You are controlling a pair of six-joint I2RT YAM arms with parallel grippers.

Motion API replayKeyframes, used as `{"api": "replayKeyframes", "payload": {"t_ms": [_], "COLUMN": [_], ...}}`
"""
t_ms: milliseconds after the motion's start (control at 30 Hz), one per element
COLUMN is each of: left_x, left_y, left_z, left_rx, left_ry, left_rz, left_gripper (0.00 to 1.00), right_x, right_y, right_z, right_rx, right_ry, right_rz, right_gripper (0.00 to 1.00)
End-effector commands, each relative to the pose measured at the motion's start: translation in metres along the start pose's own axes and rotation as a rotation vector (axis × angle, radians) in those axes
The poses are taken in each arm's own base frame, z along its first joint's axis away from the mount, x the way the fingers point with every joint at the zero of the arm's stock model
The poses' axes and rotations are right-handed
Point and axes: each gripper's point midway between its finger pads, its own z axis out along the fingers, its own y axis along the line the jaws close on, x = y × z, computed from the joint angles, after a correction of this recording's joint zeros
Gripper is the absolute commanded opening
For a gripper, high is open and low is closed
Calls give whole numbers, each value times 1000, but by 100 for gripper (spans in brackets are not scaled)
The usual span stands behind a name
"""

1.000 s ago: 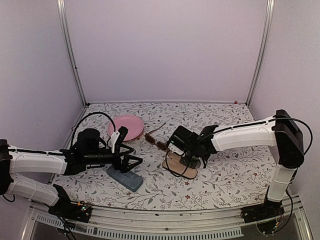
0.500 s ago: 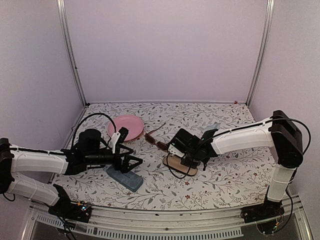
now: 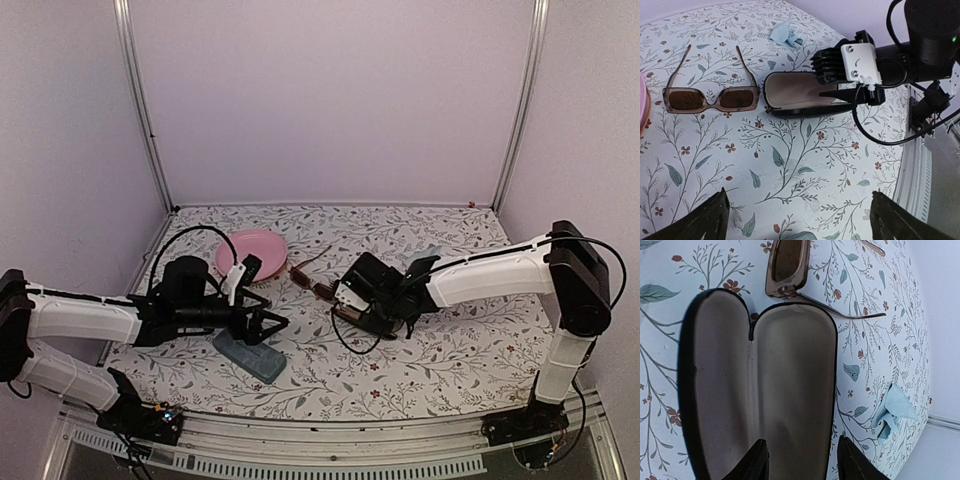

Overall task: Organize the sunglasses
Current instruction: Place the opened sunglasses case at the center of the board.

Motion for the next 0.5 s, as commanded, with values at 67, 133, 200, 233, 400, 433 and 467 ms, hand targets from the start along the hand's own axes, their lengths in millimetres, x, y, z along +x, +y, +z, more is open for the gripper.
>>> {"api": "replayKeyframes", "payload": {"t_ms": [67,133,200,233,400,433,467], "left_x": [-9,-8,-10,-10,-15,-15,-16], "left_y": [6,9,10,11,23,26,28], "left_z": [1,1,0,0,-2,-3,-3], "left_rx": [-23,-36,-50,-57,-133,-149,-166], "left_ry": [-12,-11,-16,-16,-21,-21,-19], "left_rz": [-5,-8,-9,-12,-28,-33,-39], "left_gripper": [99,99,99,99,99,99,99], "right_x": [-11,-14,-17,-18,-16,-14,-12], "right_y": [-19,-22,-28,-31,-54,-60,-65], "right_z": [-16,-21,-26,-28,-33,-33,-32], "right_rx": [27,14,2,-7,-39,-41,-41], "right_ry": [-59,-83,-107,-121,-155,-157,-156], "right_rz": [73,105,149,182,357,389,434], "right_gripper": [50,50,51,51,56,57,58]}}
